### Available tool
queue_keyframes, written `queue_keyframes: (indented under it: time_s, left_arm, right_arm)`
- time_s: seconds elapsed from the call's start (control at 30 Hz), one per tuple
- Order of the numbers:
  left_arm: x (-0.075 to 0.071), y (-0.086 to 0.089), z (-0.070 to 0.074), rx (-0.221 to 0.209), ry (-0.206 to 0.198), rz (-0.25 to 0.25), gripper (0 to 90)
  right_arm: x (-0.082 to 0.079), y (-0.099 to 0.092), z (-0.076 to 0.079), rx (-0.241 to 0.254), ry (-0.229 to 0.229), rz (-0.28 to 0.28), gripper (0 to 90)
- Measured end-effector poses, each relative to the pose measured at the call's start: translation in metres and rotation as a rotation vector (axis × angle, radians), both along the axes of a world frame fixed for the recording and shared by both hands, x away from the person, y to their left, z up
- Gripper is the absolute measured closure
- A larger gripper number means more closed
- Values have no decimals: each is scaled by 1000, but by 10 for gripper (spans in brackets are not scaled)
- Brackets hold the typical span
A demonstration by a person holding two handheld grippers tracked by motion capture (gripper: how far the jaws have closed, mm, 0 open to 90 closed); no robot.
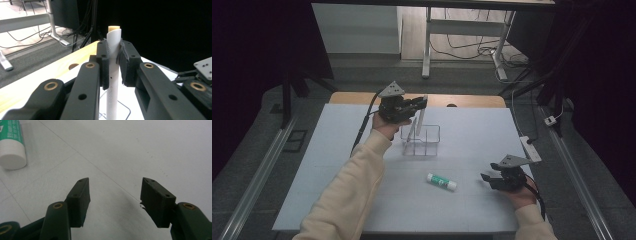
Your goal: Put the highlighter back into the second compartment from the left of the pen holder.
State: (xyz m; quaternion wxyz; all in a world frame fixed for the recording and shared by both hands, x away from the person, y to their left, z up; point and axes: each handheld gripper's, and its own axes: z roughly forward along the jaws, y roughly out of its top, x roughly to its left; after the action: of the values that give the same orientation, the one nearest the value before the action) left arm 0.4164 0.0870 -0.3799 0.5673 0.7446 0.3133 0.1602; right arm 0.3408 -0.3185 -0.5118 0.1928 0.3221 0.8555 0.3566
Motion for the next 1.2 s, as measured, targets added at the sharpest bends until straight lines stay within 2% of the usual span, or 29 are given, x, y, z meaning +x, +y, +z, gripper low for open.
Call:
queue_keyframes:
  time_s: [0.4,0.67,0.7,0.77,0.83,1.03,1.2]
  left_arm:
    - [12,0,-24,-3,46,14,785]
    - [14,2,-37,16,81,6,771]
    - [15,3,-38,17,84,5,752]
    - [15,4,-41,19,100,1,639]
    - [15,5,-43,30,102,-2,603]
    - [13,9,-45,37,106,-7,546]
    - [7,12,-46,64,103,-13,529]
  right_arm:
    - [1,0,-1,-4,6,2,402]
    - [1,0,-1,-6,7,3,402]
    - [1,0,-1,-6,6,4,402]
    - [1,0,-1,-6,6,3,402]
    - [1,-1,-1,-7,6,3,402]
    - [1,0,-2,-8,7,5,402]
    - [1,0,-2,-9,7,6,402]
